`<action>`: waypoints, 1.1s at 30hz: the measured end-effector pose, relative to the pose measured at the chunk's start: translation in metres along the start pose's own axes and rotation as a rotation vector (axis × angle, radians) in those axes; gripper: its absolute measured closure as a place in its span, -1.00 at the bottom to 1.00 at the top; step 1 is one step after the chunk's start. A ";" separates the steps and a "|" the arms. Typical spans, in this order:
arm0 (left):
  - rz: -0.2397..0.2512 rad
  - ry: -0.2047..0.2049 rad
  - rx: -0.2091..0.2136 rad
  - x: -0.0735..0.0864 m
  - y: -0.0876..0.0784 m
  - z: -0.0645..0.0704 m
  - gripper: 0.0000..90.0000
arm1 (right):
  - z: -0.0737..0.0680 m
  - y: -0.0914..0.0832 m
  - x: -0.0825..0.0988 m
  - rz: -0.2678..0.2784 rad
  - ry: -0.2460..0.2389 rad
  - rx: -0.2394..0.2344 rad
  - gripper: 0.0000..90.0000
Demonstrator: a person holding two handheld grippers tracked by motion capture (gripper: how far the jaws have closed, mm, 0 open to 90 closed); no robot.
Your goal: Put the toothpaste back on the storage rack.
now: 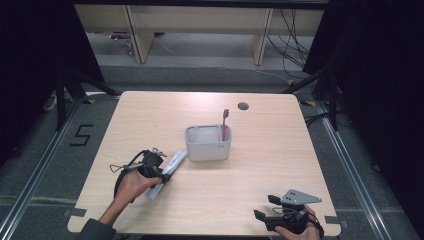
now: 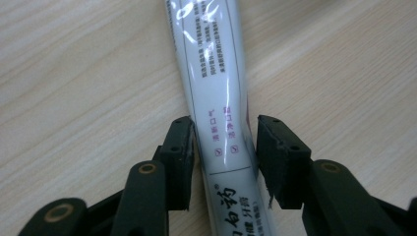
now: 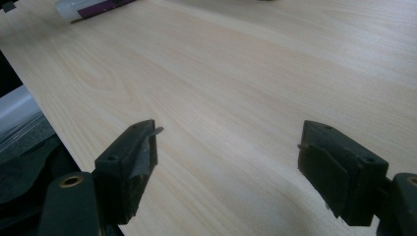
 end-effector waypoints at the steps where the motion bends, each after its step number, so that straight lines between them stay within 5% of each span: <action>1: 0.003 0.005 -0.005 0.001 -0.001 -0.001 0.33 | 0.000 0.000 0.000 -0.001 -0.001 0.001 -0.48; 8: 0.003 0.002 -0.013 0.003 -0.003 -0.003 0.43 | -0.001 0.001 0.000 0.008 0.003 -0.008 -0.47; 14: -0.014 0.038 -0.015 0.007 -0.010 -0.004 0.51 | -0.001 0.002 0.000 0.010 0.008 -0.009 -0.47; 33: -0.135 0.133 0.012 0.015 -0.018 0.000 0.52 | -0.001 0.001 0.000 0.009 0.003 -0.010 -0.47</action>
Point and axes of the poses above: each handheld gripper's, and its own axes: y roughly forward along the jaws, x roughly out of its underside, z roughly to its right, the point moved 6 cm from there along y, roughly forward along the jaws, and after that the axes turned 2 degrees about z, right-handed, at the moved point
